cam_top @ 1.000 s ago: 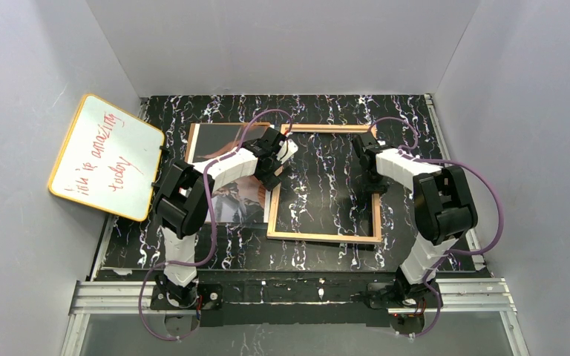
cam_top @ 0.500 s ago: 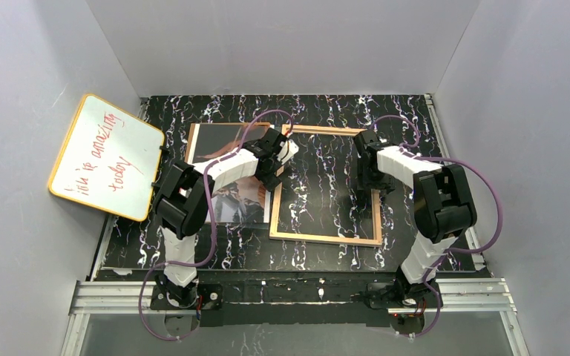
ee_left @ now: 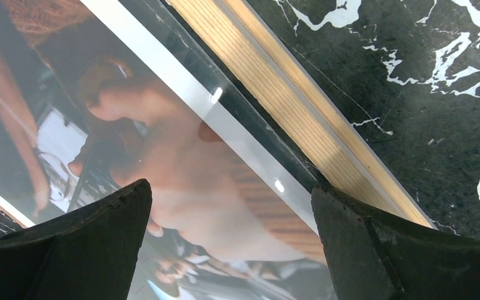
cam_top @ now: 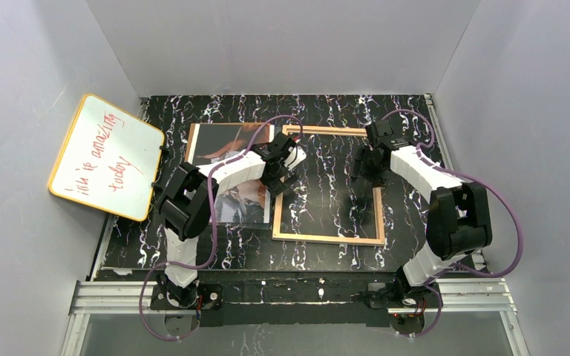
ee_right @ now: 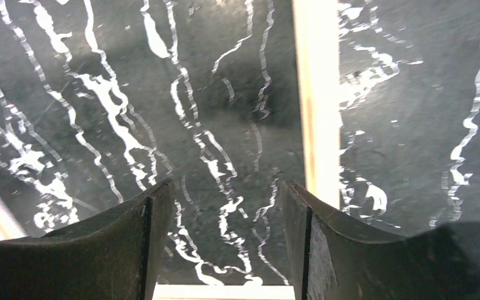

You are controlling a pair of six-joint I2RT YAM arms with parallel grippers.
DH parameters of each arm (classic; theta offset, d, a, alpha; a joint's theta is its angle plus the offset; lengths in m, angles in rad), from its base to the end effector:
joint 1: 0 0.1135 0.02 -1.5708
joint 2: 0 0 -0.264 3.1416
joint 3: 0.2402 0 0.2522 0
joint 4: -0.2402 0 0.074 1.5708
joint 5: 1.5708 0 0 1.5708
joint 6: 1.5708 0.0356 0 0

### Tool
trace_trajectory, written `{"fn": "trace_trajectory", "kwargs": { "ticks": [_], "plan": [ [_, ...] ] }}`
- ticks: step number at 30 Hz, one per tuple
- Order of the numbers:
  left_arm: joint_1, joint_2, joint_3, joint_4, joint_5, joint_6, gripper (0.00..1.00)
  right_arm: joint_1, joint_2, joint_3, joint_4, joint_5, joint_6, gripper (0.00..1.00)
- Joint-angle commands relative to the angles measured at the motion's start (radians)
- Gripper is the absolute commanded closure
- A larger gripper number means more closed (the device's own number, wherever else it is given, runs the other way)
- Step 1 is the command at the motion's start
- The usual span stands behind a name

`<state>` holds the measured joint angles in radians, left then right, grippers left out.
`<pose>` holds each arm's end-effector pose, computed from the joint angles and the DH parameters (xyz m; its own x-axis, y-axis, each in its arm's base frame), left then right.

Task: Put the photo into the frame
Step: Move the photo frame to the center of the board.

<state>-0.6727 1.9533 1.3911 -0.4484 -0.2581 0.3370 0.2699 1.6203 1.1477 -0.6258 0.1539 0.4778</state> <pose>0.3306 -0.2517 0.1868 -0.4612 0.7762 -0.4300 0.6876 0.6189 0.3798 0.3177 0.0822 0.2219 -0.8524 0.2357 -0.4668 0.2204 0.9714 0.0880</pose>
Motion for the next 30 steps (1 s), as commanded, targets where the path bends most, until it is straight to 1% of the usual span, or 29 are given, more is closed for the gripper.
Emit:
{"fn": "trace_trajectory", "kwargs": {
  "ticks": [1, 2, 5, 10, 13, 17, 19, 22, 24, 26, 30],
  "plan": [
    [-0.024, 0.020, 0.026, -0.036, -0.004, -0.010, 0.02, -0.008, -0.045, -0.054, 0.032, -0.147, 0.105, 0.30],
    [-0.028, 0.025, 0.030, -0.036, -0.004, -0.012, 0.02, -0.012, -0.046, -0.071, 0.041, -0.175, 0.112, 0.31],
    [-0.036, 0.042, 0.053, -0.037, -0.001, -0.016, 0.02, -0.033, -0.032, -0.122, 0.058, -0.183, 0.131, 0.32],
    [-0.046, 0.076, 0.121, -0.056, -0.002, -0.016, 0.02, -0.117, -0.031, -0.200, 0.096, -0.180, 0.154, 0.34],
    [-0.046, 0.093, 0.154, -0.065, -0.008, -0.018, 0.02, -0.156, -0.038, -0.216, 0.107, -0.167, 0.163, 0.35],
    [-0.044, 0.098, 0.207, -0.099, -0.016, -0.036, 0.02, -0.149, -0.071, -0.199, 0.125, -0.194, 0.185, 0.39],
    [-0.031, 0.091, 0.256, -0.142, -0.006, -0.047, 0.02, -0.119, -0.096, -0.180, 0.148, -0.201, 0.194, 0.40],
    [0.032, 0.060, 0.341, -0.225, 0.049, -0.066, 0.02, -0.033, -0.099, -0.099, 0.150, -0.182, 0.214, 0.40],
    [0.096, 0.038, 0.395, -0.281, 0.080, -0.065, 0.02, 0.045, -0.078, -0.036, 0.149, -0.176, 0.234, 0.39],
    [0.187, 0.007, 0.423, -0.314, 0.079, -0.039, 0.02, 0.127, -0.043, 0.038, 0.149, -0.164, 0.256, 0.37],
    [0.346, -0.034, 0.388, -0.305, 0.003, 0.029, 0.02, 0.274, 0.071, 0.204, 0.164, -0.162, 0.292, 0.35]
  ]
}}
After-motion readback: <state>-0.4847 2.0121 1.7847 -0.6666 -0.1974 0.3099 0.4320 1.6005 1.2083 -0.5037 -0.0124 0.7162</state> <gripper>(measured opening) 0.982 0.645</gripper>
